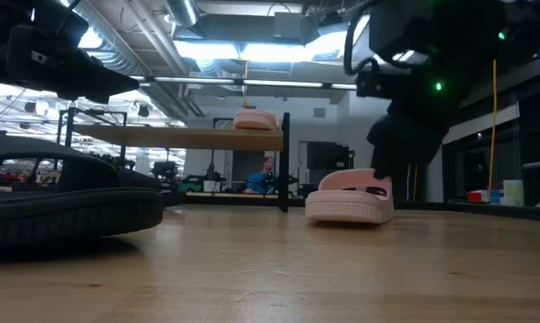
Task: Pick and place slides into the shelf
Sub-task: Put the pink slide on the shelf
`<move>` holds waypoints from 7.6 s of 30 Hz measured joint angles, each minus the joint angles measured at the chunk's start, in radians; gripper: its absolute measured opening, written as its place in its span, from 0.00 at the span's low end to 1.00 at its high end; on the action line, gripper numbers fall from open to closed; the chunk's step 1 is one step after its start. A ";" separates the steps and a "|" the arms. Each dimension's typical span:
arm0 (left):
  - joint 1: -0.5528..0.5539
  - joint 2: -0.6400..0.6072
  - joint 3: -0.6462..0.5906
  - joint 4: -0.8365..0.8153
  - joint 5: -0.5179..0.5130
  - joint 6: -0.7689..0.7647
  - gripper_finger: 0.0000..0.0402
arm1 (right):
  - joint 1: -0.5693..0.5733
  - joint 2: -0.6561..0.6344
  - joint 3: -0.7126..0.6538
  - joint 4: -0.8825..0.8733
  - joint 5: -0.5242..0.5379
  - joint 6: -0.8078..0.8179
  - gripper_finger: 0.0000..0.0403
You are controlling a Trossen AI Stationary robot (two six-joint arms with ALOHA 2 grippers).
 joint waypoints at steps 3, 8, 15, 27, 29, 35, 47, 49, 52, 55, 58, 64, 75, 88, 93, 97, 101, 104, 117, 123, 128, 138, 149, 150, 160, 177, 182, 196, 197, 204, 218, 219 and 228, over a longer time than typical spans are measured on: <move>0.000 0.000 0.000 0.000 0.000 0.000 0.00 | -0.010 0.000 -0.037 0.042 -0.008 0.003 0.38; 0.000 0.000 0.000 0.000 0.000 0.000 0.00 | -0.034 0.000 -0.060 0.073 0.020 0.000 0.38; 0.000 0.000 0.000 0.000 0.000 0.000 0.00 | -0.066 0.000 -0.060 0.078 0.022 -0.004 0.36; 0.000 0.000 0.000 0.000 0.000 0.000 0.00 | -0.075 0.000 -0.060 0.078 0.026 -0.004 0.30; 0.000 0.000 0.000 0.000 0.000 -0.001 0.00 | -0.075 0.000 -0.060 0.081 0.026 -0.003 0.30; 0.000 0.000 0.000 0.000 0.000 -0.003 0.00 | -0.075 0.000 -0.060 0.110 0.027 -0.003 0.21; 0.000 0.000 0.000 0.000 0.000 -0.004 0.00 | -0.075 -0.001 -0.059 0.188 0.028 -0.015 0.04; 0.000 0.000 0.000 0.000 0.000 -0.004 0.00 | -0.075 -0.001 -0.060 0.234 0.024 -0.042 0.04; 0.000 0.000 0.000 0.000 0.001 -0.018 0.00 | -0.075 -0.001 -0.059 0.324 0.021 -0.097 0.04; 0.000 0.000 0.000 0.006 0.001 -0.050 0.00 | -0.075 -0.001 -0.059 0.401 0.019 -0.147 0.04; 0.000 0.000 0.000 0.062 0.002 -0.084 0.00 | -0.075 -0.001 -0.059 0.438 0.019 -0.168 0.04; 0.000 0.000 0.000 0.094 0.036 -0.089 0.00 | -0.074 -0.001 -0.059 0.454 0.047 -0.183 0.04; 0.000 0.100 0.000 0.137 -0.078 -0.161 0.00 | -0.106 -0.001 -0.059 0.464 0.075 -0.202 0.04; 0.000 0.316 0.083 0.260 -0.008 -0.097 0.00 | -0.141 -0.001 -0.059 0.473 0.076 -0.243 0.04; -0.001 0.375 0.142 0.195 0.020 -0.141 0.00 | -0.141 -0.001 -0.059 0.473 0.076 -0.243 0.04; -0.001 0.438 0.159 0.157 0.005 -0.174 0.00 | -0.142 -0.001 -0.059 0.471 0.076 -0.252 0.04; -0.010 0.505 0.191 0.109 -0.010 -0.218 0.00 | -0.142 -0.001 -0.059 0.472 0.076 -0.264 0.04; -0.037 0.557 0.237 0.050 -0.009 -0.213 0.00 | -0.142 -0.001 -0.059 0.472 0.076 -0.266 0.04; -0.166 0.833 0.492 -0.185 -0.307 -0.385 0.00 | -0.142 -0.001 -0.059 0.469 0.079 -0.261 0.04; -0.157 0.984 0.562 -0.183 -0.367 -0.462 0.00 | -0.141 -0.001 -0.059 0.469 0.099 -0.261 0.04; -0.165 1.105 0.645 -0.182 -0.345 -0.400 0.00 | -0.141 -0.001 -0.059 0.470 0.103 -0.263 0.04; -0.130 1.285 0.805 -0.172 -0.338 -0.207 0.00 | -0.141 -0.001 -0.059 0.473 0.128 -0.260 0.04; -0.082 1.371 0.822 -0.012 -0.334 -0.147 0.00 | -0.142 -0.001 -0.059 0.472 0.130 -0.264 0.04; -0.082 1.371 0.822 0.011 -0.325 -0.134 0.00 | -0.141 -0.001 -0.059 0.472 0.130 -0.264 0.04; -0.096 1.370 0.822 0.069 -0.275 -0.080 0.00 | -0.142 -0.001 -0.059 0.471 0.130 -0.263 0.04; -0.098 1.377 0.822 0.076 -0.278 -0.088 0.31 | -0.142 0.000 -0.059 0.471 0.128 -0.261 0.04; -0.099 1.404 0.824 0.126 -0.270 -0.100 0.33 | -0.142 0.000 -0.059 0.471 0.128 -0.246 0.04; -0.098 1.483 0.822 0.251 -0.309 -0.137 0.32 | -0.141 0.000 -0.059 0.472 0.128 -0.234 0.04; -0.098 1.483 0.822 0.250 -0.311 -0.138 0.32 | -0.141 0.000 -0.059 0.472 0.128 -0.234 0.04; -0.096 1.494 0.822 0.281 -0.312 -0.141 0.32 | -0.141 0.000 -0.059 0.473 0.128 -0.234 0.04; -0.061 1.514 0.827 0.314 -0.301 -0.142 0.32 | -0.141 0.000 -0.059 0.473 0.139 -0.234 0.04; -0.060 1.514 0.827 0.314 -0.302 -0.142 0.32 | -0.142 0.000 -0.059 0.473 0.139 -0.235 0.04; -0.061 1.545 0.828 0.319 -0.274 -0.165 0.32 | -0.141 0.000 -0.059 0.472 0.139 -0.238 0.04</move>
